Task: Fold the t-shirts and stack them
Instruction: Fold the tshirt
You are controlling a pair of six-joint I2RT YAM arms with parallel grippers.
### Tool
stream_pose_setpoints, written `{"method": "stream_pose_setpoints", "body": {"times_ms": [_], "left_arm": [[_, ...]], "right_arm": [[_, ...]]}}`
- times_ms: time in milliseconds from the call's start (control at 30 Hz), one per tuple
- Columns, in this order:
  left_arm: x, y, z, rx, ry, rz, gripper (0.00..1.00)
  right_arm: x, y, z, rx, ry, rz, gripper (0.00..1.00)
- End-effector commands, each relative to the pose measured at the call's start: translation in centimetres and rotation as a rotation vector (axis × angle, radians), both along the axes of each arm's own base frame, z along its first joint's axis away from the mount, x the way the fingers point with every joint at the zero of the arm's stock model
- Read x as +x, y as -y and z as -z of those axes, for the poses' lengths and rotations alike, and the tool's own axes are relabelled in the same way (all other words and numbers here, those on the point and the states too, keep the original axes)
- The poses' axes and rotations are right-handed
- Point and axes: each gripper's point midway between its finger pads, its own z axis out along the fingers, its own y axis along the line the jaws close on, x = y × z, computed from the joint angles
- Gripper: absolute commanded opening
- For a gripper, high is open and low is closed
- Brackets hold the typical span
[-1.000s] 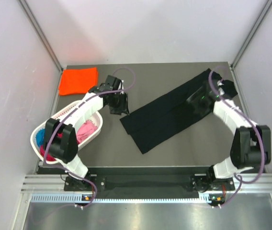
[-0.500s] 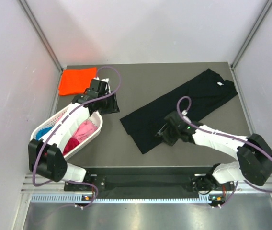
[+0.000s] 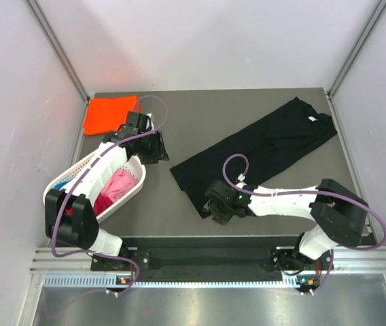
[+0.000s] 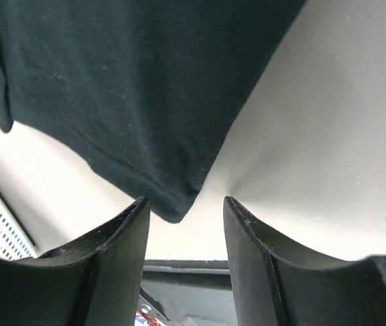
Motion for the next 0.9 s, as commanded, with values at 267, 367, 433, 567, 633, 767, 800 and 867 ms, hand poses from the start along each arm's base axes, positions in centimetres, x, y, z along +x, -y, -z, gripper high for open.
{"method": "stream_pose_setpoints", "body": {"times_ms": [267,367,433,567,633,767,800,867], "left_arm": [[1.0,0.3,-0.4,-0.016,0.027,0.003,0.52],[1.0,0.4,-0.6,-0.021,0.031,0.006,0.52],[1.0,0.3,-0.8,-0.016,0.038,0.004,0.52],[0.6,1.4,-1.5,-0.069,0.051,0.066,0.52],[0.4,1.9,-1.6,-0.095,0.047,0.087,0.53],[-0.7,3.0,-1.6,-0.146,0.027,0.155,0.54],[-1.0,3.4,-1.7,-0.167,0.025,0.172,0.54],[-1.9,4.1,-1.9,-0.188,0.026,0.193,0.55]], "right_arm": [[-0.8,-2.2,0.5,0.006,0.001,0.035,0.44],[-1.2,-2.6,0.8,0.005,-0.016,0.017,0.40],[-1.6,-2.4,1.0,-0.027,-0.023,0.008,0.38],[-1.7,-2.0,1.1,-0.039,-0.015,0.013,0.10],[-1.9,-1.5,0.9,-0.052,-0.008,0.005,0.00],[-2.4,0.4,0.6,-0.105,0.010,-0.042,0.00],[-2.6,0.7,0.2,-0.095,0.021,-0.048,0.00],[-3.1,1.6,-0.1,-0.092,0.036,-0.070,0.00]]}}
